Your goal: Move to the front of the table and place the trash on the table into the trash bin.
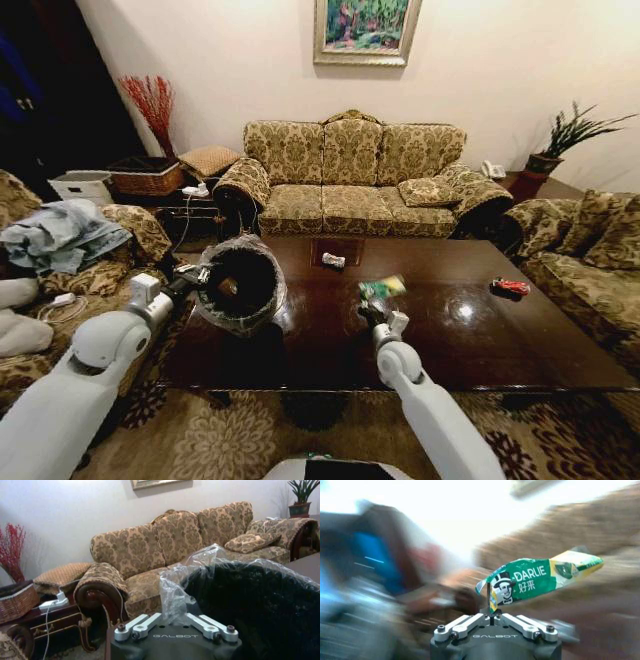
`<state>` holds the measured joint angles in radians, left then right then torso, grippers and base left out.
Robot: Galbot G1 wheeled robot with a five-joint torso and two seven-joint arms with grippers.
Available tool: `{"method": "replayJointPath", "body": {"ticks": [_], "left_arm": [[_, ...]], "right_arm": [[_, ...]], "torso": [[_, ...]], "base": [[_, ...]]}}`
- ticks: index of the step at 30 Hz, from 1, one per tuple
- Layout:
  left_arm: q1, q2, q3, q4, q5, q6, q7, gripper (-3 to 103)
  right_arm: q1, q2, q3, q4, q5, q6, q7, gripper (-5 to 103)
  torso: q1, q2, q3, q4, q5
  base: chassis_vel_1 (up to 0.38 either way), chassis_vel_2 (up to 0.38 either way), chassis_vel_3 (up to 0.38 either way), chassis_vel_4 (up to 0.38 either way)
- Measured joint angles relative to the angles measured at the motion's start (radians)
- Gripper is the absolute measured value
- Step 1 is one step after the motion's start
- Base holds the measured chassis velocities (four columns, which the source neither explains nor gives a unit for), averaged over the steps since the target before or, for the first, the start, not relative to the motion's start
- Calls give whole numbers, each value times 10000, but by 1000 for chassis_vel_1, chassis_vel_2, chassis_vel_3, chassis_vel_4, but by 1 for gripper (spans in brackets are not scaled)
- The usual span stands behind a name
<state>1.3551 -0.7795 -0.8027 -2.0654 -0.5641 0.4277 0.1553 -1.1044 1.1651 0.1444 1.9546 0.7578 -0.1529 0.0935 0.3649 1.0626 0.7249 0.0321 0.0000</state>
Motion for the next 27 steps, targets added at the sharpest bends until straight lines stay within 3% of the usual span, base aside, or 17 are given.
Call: {"method": "replayJointPath", "body": {"ticks": [1, 3, 5, 6, 8, 9, 10, 13, 14, 17, 19, 24, 27], "left_arm": [[0, 0, 0, 0, 0, 0, 0, 3], [-1, -29, 105, 21, 61, -13, -5, 3], [-6, -33, 138, 21, 71, -14, -4, 3], [-23, -33, 186, 34, 81, -21, -5, 3], [-54, -24, 269, 106, 112, -111, -5, 3], [-54, -24, 269, 106, 112, -111, -5, 3], [-65, -11, 308, 143, 135, -140, -6, 3], [-182, 21, 588, 436, 371, -326, -16, 3], [-182, 21, 588, 436, 371, -326, -16, 3], [-533, -21, 1070, 964, 693, -767, -111, 3], [-593, -29, 1151, 1032, 716, -821, -120, 3], [-1195, -180, 1790, 1416, 731, -1388, -40, 3], [-1409, -238, 1974, 1447, 713, -1419, -40, 3]], "right_arm": [[0, 0, 0, 0, 0, 0, 0, 0], [138, -396, 55, 1204, 1981, -354, -1415, 0], [209, -482, 49, 1496, 2547, -483, -1613, 0], [378, -577, -10, 2023, 3761, -749, -1777, 0], [656, -638, -179, 2763, 6059, -1150, -1547, 0], [656, -638, -179, 2763, 6059, -1150, -1547, 0], [760, -637, -248, 3014, 6840, -1274, -1353, 0], [1244, -399, -656, 3840, 10118, -1661, -58, 0], [1244, -399, -656, 3840, 10118, -1661, -58, 0], [1454, 82, -1128, 4037, 11914, -1756, 1060, 0], [1446, 196, -1191, 4037, 12033, -1762, 1205, 0], [1077, 1191, -1379, 3682, 12429, -1829, 2489, 0], [961, 1307, -1510, 3617, 12420, -1795, 2687, 0]], "torso": [[0, 0, 0, 0, 0], [0, 0, 0, 0, -2], [0, 0, 0, 1, -1], [0, 0, 0, 0, -2], [0, 0, 0, 0, 0], [0, 0, 0, 0, 0], [0, 0, 0, 0, 0], [0, 0, 0, 1, -1], [0, 0, 0, 1, -1], [0, 0, 1, 1, -3], [0, 0, 2, 1, -2], [0, 0, 1, 0, 0], [0, 0, 2, -3, -4]], "base": [[0, 0, 0, 0], [0, 0, 0, 0], [0, 0, 0, 0], [0, 0, 0, 0], [0, 0, 0, 0], [0, 0, 0, 0], [0, 0, 0, 0], [0, 0, 0, 0], [0, 0, 0, 0], [0, 0, 0, 0], [0, 0, 0, 0], [0, 0, 0, 0], [0, 0, 0, 0]]}}
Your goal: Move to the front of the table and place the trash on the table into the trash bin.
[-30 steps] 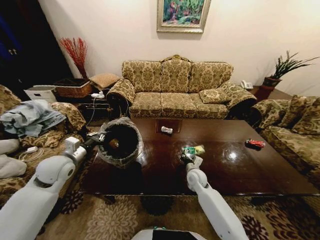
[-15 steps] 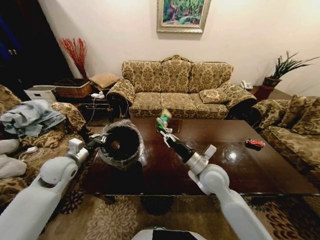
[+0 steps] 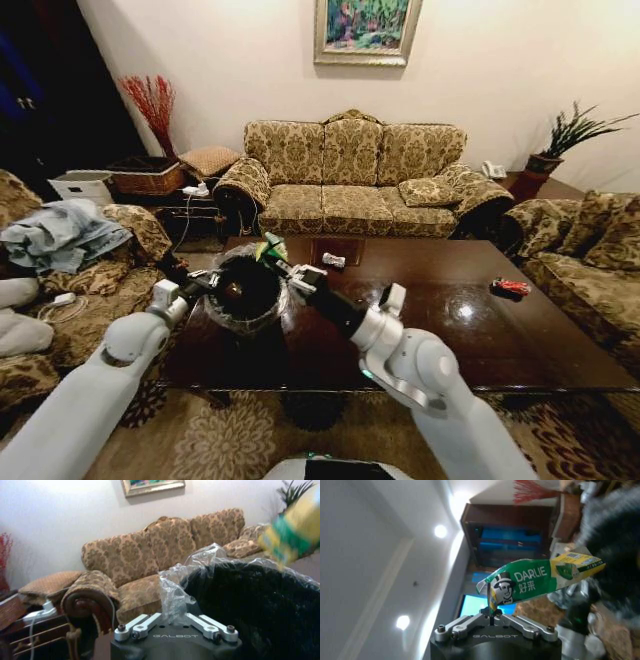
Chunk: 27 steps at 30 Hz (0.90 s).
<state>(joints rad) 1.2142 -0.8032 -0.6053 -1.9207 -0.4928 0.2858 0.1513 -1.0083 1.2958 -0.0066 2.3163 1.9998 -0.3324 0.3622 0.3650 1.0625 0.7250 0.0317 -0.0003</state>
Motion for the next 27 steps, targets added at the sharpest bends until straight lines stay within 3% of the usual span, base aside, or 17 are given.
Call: {"method": "replayJointPath", "body": {"ticks": [5, 8, 10, 12, 16, 17, 18, 22, 24, 27], "left_arm": [[-162, -7, 92, 30, -20, -128, 53, 3], [-131, -8, 33, -18, -28, -134, 95, 3], [-62, -23, -37, -98, -34, -146, 191, 3], [-29, -32, -57, -134, -49, -147, 215, 3], [186, -23, -303, -279, -81, -160, 265, 3], [244, -18, -367, -295, -101, -190, 303, 3], [244, -18, -367, -295, -101, -190, 303, 3], [425, -50, -528, -373, -150, -293, 389, 3], [450, -64, -536, -385, -150, -293, 390, 3], [524, -90, -604, -408, -134, -293, 379, 3]], "right_arm": [[-166, -55, -20, -325, -176, 218, 594, 0], [-172, -38, 9, -695, -523, 168, 522, 0], [-26, 130, -106, -1176, -1369, 113, 342, -2], [58, 221, -129, -1342, -1525, 136, 343, 3], [188, 229, -326, -1935, -2651, 12, -42, 25], [172, 200, -374, -1959, -2740, -26, -94, 25], [172, 200, -374, -1959, -2740, -26, -94, 25], [95, 232, -531, -1948, -2497, -118, -179, 46], [83, 233, -556, -1959, -2546, -134, -267, 46], [-94, 67, -601, -1989, -3566, -310, -1305, 62]], "torso": [[0, 0, 0, 2, 4], [0, 0, 0, 3, 3], [0, 0, 0, 4, 4], [0, 0, 0, 4, 4], [0, 0, 0, 5, 3], [0, 0, 0, 4, 3], [0, 0, 0, 4, 3], [0, 0, -1, 3, 3], [0, 0, -1, 4, 3], [0, 0, 0, 4, 3]], "base": [[0, 0, 0, 0], [0, 0, 0, 0], [0, 0, 0, 0], [0, 0, 0, 0], [0, 0, 0, 0], [0, 0, 0, 0], [0, 0, 0, 0], [0, 0, 0, 0], [0, 0, 0, 0], [0, 0, 0, 0]]}}
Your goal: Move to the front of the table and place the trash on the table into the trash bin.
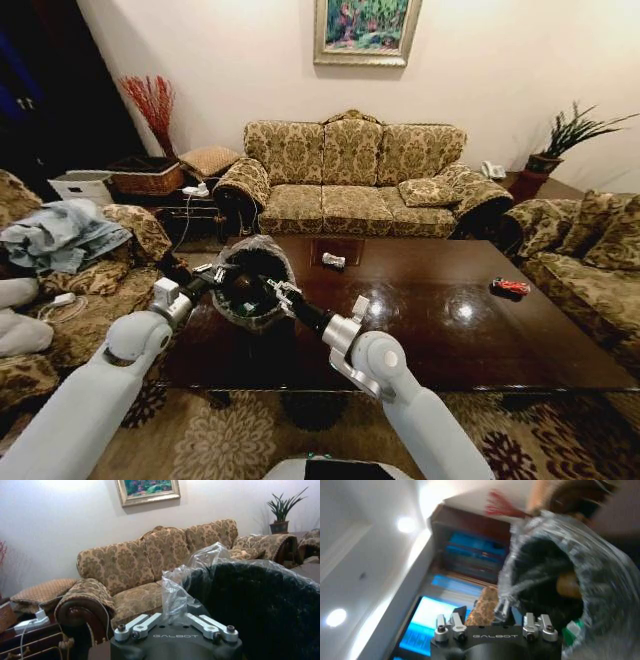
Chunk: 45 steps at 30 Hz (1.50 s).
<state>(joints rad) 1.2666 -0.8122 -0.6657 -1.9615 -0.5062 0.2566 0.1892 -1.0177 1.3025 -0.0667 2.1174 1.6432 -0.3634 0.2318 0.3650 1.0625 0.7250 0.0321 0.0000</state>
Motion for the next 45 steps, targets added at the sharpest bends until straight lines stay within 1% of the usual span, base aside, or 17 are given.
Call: {"method": "replayJointPath", "body": {"ticks": [1, 3, 5, 8, 9, 10, 12, 14, 15, 16, 17, 18, 19, 21, 23, 36, 45], "left_arm": [[23, 9, -42, 4, 19, 9, -25, 3], [26, 25, -56, 24, 29, 22, -39, 3], [-6, 128, -96, 196, 76, 34, -76, 3], [-87, 228, -207, 361, 121, 62, -143, 3], [-87, 228, -207, 361, 121, 62, -143, 3], [-115, 265, -298, 429, 124, 138, -204, 3], [-112, 313, -495, 536, 88, 212, -270, 3], [-82, 322, -571, 540, 16, 221, -279, 3], [29, 325, -741, 477, -211, 265, -313, 3], [101, 299, -818, 385, -296, 291, -315, 3], [101, 299, -818, 385, -296, 291, -315, 3], [229, 214, -944, 217, -364, 317, -321, 3], [282, 162, -998, 130, -377, 328, -321, 3], [312, 115, -1033, 65, -380, 335, -324, 3], [334, -9, -1066, -88, -385, 362, -325, 3], [418, -178, -1154, -357, -388, 476, -349, 3], [379, -156, -1132, -367, -397, 485, -339, 3]], "right_arm": [[-112, -143, 26, 0, -740, -43, -820, 68], [-151, -214, 62, 3, -1134, -48, -1202, 68], [-188, -538, 325, 163, -2396, 2, -1975, 79], [-171, -1027, 701, 375, -3734, 471, -2331, 90], [-171, -1027, 701, 375, -3734, 471, -2331, 90], [-150, -1290, 923, 307, -4881, 894, -2535, 95], [-109, -1580, 1307, -121, -7217, 1634, -2350, 100], [-102, -1657, 1420, -278, -7860, 1881, -2122, 100], [-100, -1773, 1679, -520, -8364, 2040, -1257, 100], [-99, -1807, 1824, -598, -8224, 1861, -562, 100], [-99, -1807, 1824, -598, -8224, 1861, -562, 100], [-123, -1850, 2069, -823, -7946, 1572, 370, 100], [-145, -1903, 2154, -1076, -8112, 1471, 489, 100], [-153, -1942, 2198, -1374, -8451, 1452, 445, 100], [-77, -1966, 2250, -2439, -9498, 1548, 97, 100], [333, -1767, 2257, -3504, -9313, 1550, -108, 100], [1049, -1390, 2016, -4703, -10592, 1877, -651, 100]], "torso": [[0, 0, 0, -1, 0], [0, 0, 0, -2, 0], [-1, 0, -1, -2, 1], [0, 0, 0, -1, 0], [0, 0, 0, -1, 0], [0, 0, -1, -3, 0], [0, 0, 0, -1, 1], [0, 0, 0, 0, 3], [0, 0, 0, 1, 3], [1, 0, 0, 1, 3], [1, 0, 0, 1, 3], [0, 0, 0, -2, -1], [0, 0, 0, -2, -1], [-1, 0, 0, -2, 1], [-1, 0, 0, -1, 4], [-3, 1, -2, 0, 0], [-3, 1, -2, 1, 2]], "base": [[0, 0, 0, 0], [0, 0, 0, 0], [0, 0, 0, 0], [0, 0, 0, 0], [0, 0, 0, 0], [0, 0, 0, 0], [0, 0, 0, 0], [0, 0, 0, 0], [0, 0, 0, 0], [0, 0, 0, 0], [0, 0, 0, 0], [0, 0, 0, 0], [0, 0, 0, 0], [0, 0, 0, 0], [0, 0, 0, 0], [0, 0, 0, 0], [-106, 105, 109, -114]]}}
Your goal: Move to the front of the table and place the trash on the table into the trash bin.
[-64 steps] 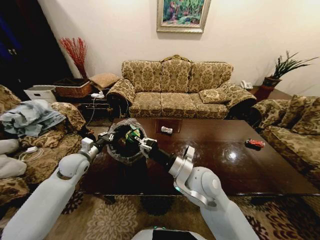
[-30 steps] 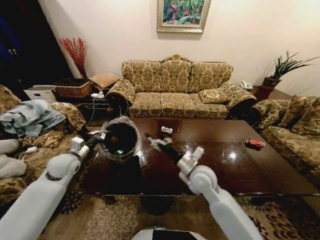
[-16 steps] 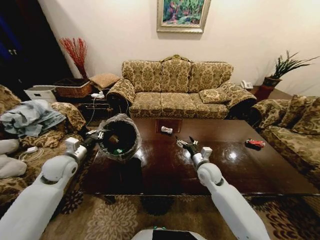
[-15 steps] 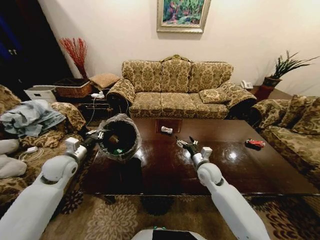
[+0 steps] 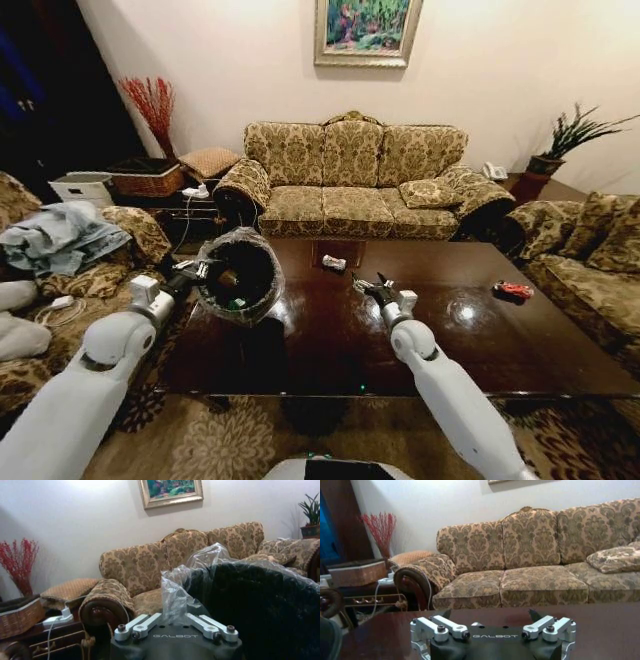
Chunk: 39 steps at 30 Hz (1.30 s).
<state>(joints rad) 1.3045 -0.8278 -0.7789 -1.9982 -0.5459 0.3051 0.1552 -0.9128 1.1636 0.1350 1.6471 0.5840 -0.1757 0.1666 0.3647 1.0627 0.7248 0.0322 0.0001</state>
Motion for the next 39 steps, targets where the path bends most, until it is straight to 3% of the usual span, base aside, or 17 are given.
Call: {"method": "replayJointPath", "body": {"ticks": [7, 10, 12, 13, 14, 21, 28, 32, 39], "left_arm": [[-5, 9, 36, 7, 0, 5, 6, 3], [59, 9, 20, -28, 5, 31, 2, 3], [80, 9, 8, -47, 5, 38, 2, 3], [132, 9, -36, -92, 5, 46, 4, 3], [145, 9, -47, -106, 5, 47, 4, 3], [75, 6, 217, -119, 42, 102, -2, 3], [134, 25, 278, -117, 65, 151, -24, 3], [270, 121, 172, -180, 75, 255, -49, 3], [402, 248, -36, -204, 2, 281, -82, 3]], "right_arm": [[607, 175, 22, -927, -687, 35, -877, 100], [1235, 260, 409, -1719, -1745, -723, -2661, 100], [1368, 250, 422, -1817, -1794, -944, -2929, 100], [1871, 158, 288, -2230, -1793, -1499, -3498, 100], [2082, 114, 202, -2494, -1859, -1542, -3759, 100], [3717, 228, -504, -5112, -3025, -837, -5313, 100], [4881, 1228, -851, -7122, -3608, -615, -5501, 100], [5738, 2408, -787, -8742, -4219, -223, -5660, 100], [6209, 3037, -544, -10163, -4478, -18, -5614, 100]], "torso": [[11, -3, 5, -6, 1], [19, -6, 9, -2, -1], [19, -6, 9, -2, -1], [15, -6, 8, -4, -2], [12, -5, 6, -5, -3], [-11, 3, -3, 0, -3], [11, -3, 6, -4, 0], [3, -2, 2, 2, -4], [3, -2, 2, -2, -3]], "base": [[-210, 211, 209, -219], [-105, 116, 95, -102], [-48, 60, 64, -39], [0, 0, 0, 0], [0, 0, 0, 0], [29, -18, -9, 25], [0, 0, 0, 0], [0, 0, 0, 0], [0, 0, 0, 0]]}}
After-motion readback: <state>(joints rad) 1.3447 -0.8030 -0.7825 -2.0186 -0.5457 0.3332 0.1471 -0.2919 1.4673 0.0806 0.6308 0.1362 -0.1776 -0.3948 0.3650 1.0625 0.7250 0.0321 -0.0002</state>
